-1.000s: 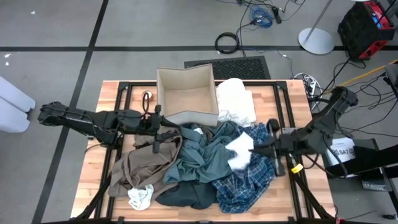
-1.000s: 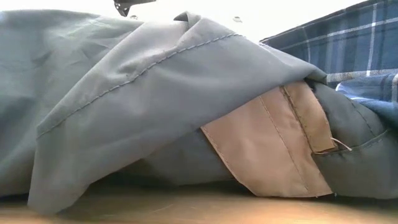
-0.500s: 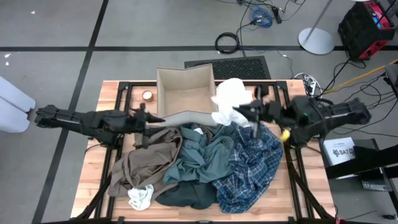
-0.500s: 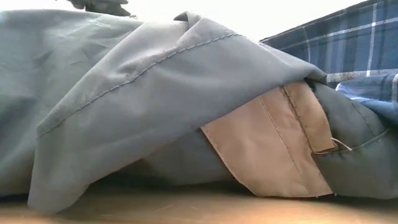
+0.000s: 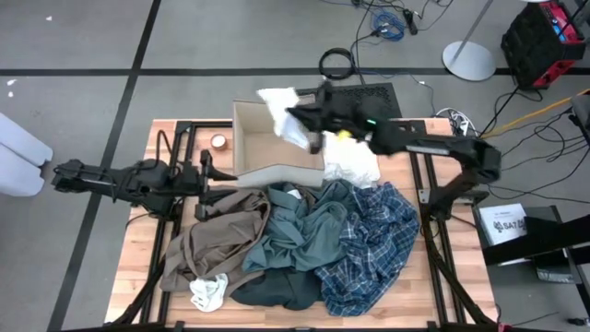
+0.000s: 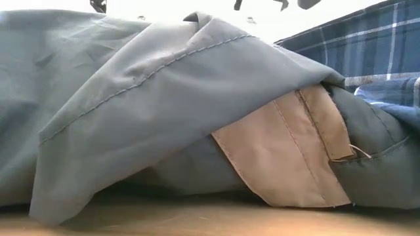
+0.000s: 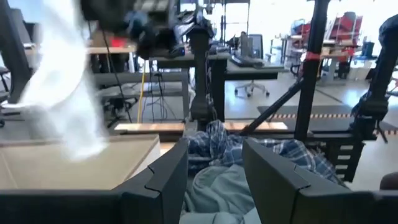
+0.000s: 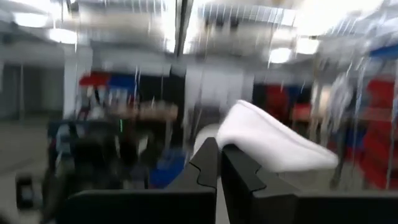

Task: Sort clothes
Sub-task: Put the right white sock into the laundry bin

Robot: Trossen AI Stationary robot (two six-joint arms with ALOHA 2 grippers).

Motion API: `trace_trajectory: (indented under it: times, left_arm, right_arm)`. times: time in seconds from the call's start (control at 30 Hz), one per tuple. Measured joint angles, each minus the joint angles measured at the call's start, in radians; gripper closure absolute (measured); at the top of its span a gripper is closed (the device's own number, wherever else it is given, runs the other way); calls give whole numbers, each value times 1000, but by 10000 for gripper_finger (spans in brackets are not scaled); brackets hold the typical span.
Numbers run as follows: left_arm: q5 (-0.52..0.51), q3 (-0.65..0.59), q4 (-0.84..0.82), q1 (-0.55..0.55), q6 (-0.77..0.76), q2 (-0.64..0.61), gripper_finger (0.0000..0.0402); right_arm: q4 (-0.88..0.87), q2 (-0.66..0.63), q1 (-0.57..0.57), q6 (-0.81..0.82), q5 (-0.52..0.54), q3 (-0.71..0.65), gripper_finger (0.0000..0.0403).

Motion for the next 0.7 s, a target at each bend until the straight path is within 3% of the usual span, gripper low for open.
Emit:
trace_trajectory:
  times: [0.27,0.53,0.7]
  left_arm:
    - [64,1,-66,0,-55,-40,240]
    - [65,1,-87,0,-110,-41,240]
    - [65,1,-89,0,-134,-41,240]
  right_arm:
    - [-696,189,-26,-99,36,374,403]
    - [-892,259,-79,-51,38,547,401]
    - [-957,261,-116,-25,26,588,370]
